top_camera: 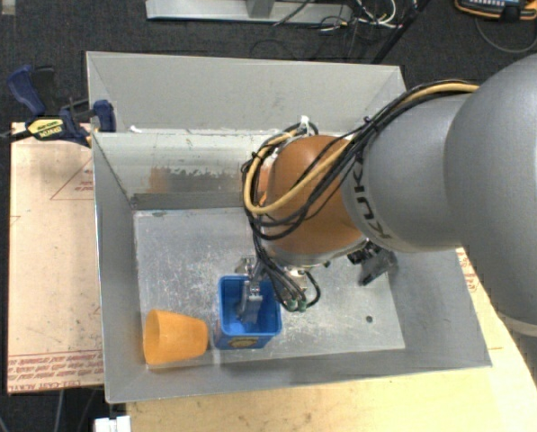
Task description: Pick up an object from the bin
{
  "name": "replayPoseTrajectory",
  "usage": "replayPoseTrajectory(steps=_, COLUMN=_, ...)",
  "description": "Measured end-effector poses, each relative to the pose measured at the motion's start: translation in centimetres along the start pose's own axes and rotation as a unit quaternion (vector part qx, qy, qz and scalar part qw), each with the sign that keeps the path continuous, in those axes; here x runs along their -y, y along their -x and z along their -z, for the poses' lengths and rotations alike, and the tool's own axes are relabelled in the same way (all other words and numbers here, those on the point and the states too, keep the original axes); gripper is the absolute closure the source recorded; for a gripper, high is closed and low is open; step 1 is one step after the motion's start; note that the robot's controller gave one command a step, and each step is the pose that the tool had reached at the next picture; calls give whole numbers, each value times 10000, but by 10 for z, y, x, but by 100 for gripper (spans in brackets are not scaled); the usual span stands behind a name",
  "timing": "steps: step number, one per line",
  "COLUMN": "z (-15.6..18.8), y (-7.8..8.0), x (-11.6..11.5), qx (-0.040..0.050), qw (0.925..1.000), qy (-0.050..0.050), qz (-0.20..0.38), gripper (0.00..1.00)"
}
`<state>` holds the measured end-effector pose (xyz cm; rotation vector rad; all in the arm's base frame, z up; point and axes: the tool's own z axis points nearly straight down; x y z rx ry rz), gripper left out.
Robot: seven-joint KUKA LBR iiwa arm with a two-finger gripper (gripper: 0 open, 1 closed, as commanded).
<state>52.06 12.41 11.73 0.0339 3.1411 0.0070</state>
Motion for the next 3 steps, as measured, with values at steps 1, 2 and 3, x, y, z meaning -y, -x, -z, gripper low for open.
replayPoseTrajectory(steps=1, z=21, y=-1, x=0, qx=-11, qw=10000, qy=-1, qz=0, gripper=100)
replayPoseTrajectory(steps=2, z=37, y=0, x=0, qx=11, qw=10000, qy=5, qz=1, gripper=100)
replayPoseTrajectory(steps=3, z=53, y=0, x=-1, qx=12, qw=10000, qy=6, qz=2, gripper=100)
